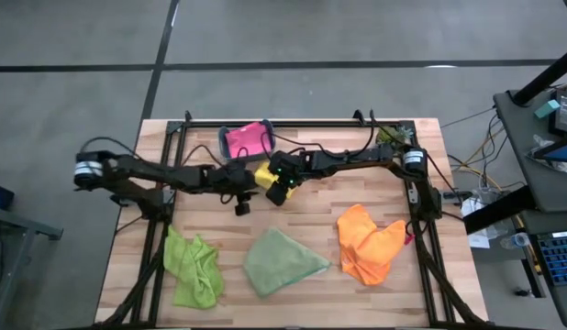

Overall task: Fold microfiber towels
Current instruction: Fold the yellow microfiber towel

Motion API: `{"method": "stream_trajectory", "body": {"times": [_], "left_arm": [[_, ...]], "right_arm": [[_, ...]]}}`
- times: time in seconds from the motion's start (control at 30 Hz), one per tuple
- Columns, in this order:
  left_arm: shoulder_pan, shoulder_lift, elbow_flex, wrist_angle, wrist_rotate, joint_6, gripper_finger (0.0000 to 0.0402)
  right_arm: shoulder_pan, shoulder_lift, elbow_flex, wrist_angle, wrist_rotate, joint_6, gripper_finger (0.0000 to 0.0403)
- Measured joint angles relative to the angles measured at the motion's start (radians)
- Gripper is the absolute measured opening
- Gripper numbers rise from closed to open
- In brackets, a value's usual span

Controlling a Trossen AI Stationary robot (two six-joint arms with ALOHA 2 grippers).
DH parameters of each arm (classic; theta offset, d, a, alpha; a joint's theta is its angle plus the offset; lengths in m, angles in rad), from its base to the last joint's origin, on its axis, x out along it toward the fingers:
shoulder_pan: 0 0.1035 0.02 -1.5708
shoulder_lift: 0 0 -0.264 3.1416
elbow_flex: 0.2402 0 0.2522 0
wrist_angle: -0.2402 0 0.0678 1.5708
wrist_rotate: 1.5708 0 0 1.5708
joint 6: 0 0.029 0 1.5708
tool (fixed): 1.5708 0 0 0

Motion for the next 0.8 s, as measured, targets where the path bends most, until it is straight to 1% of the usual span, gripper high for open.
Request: {"method": "stream_trajectory", "body": {"times": [0.1, 0.2, 0.3, 0.43, 0.57, 0.67, 0.8], "left_arm": [[0.002, -0.066, -0.003, 0.011, -0.001, 0.021, 0.0095], [0.002, -0.085, -0.008, 0.066, -0.023, 0.050, 0.0095], [0.006, -0.058, -0.008, 0.143, -0.033, 0.051, 0.0095], [0.012, 0.036, -0.008, 0.242, -0.033, 0.052, 0.0095], [0.018, 0.155, 0.002, 0.310, -0.060, 0.051, 0.0095], [0.021, 0.230, 0.017, 0.319, -0.079, 0.041, 0.0095], [0.022, 0.291, 0.023, 0.317, -0.080, 0.015, 0.0095]], "right_arm": [[0.005, -0.009, 0.000, -0.003, 0.000, -0.017, 0.0138], [0.006, -0.030, 0.000, -0.007, 0.008, -0.042, 0.0108], [0.005, -0.045, 0.001, -0.026, 0.014, -0.067, 0.0069], [0.005, -0.050, 0.001, -0.055, 0.040, -0.104, 0.0018], [0.005, -0.044, -0.010, -0.051, 0.042, -0.111, 0.0012], [0.005, -0.024, -0.026, -0.042, 0.043, -0.111, 0.0011], [0.007, -0.005, -0.066, 0.007, 0.042, -0.099, 0.0009]]}}
